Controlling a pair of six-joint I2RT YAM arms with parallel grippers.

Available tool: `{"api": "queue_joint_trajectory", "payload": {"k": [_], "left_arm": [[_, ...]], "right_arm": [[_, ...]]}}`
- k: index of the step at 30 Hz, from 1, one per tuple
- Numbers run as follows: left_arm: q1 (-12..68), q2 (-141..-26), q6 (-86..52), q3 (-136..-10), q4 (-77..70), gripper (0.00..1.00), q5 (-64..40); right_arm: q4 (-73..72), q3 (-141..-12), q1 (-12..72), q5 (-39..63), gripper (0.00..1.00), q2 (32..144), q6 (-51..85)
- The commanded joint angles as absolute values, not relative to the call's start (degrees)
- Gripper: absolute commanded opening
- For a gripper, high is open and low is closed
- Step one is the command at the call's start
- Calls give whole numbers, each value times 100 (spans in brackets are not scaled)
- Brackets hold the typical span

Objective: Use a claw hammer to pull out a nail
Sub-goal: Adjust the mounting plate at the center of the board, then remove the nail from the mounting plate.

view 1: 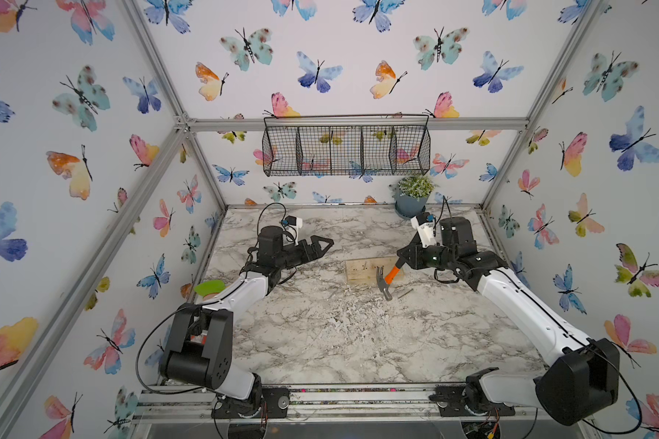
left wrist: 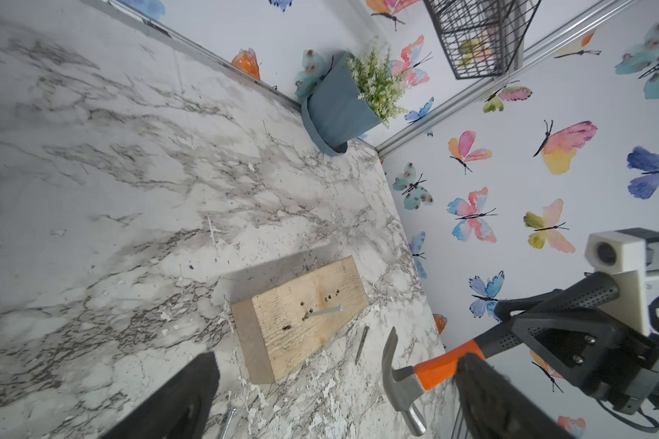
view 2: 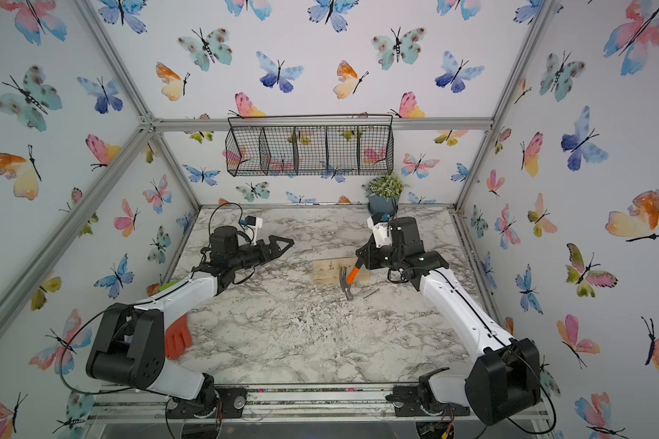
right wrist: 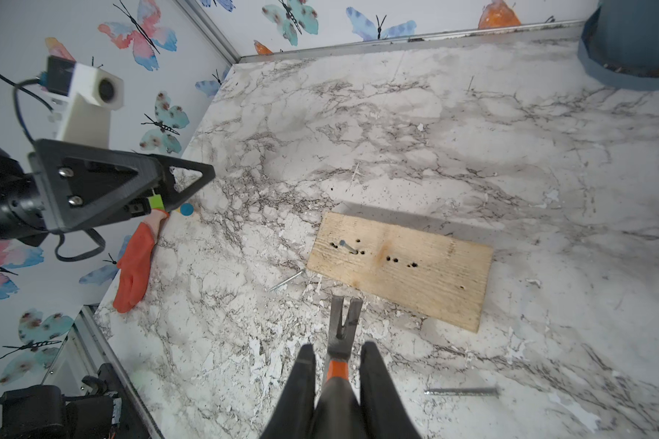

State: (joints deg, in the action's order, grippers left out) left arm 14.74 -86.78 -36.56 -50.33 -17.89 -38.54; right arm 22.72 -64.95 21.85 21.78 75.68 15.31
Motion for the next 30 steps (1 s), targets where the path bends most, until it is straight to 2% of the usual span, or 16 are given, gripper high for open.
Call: {"api": "queue_joint_trajectory", "payload": {"k": [1,2,5,12,18,30], "left_arm": [[1715,-8662,-3347,-5177,-1804,99,-4130],[1723,-8716,-3289,-5227,-1723,99,-4142],[1733,-8960,-2901,-5558,-1136,90,-4003],[1864,-9736,-2159,-6373,57,50,-3633],[2172,-10386,-1995,-6981,439,27,-3457],[2640,-11288,-1846,-7790,1056,27,-3028]], "right_arm": [[2247,-6845,2241,2088,3,7554,1437],[2273,-6883,2250,2084,3,7575,1424],[2358,-6989,2284,2039,3,7669,1424],[2602,-7304,2494,1888,2,7930,1415],[2738,-7512,2591,1785,3,8090,1433],[2761,-7567,2689,1670,2,8282,1487]]}}
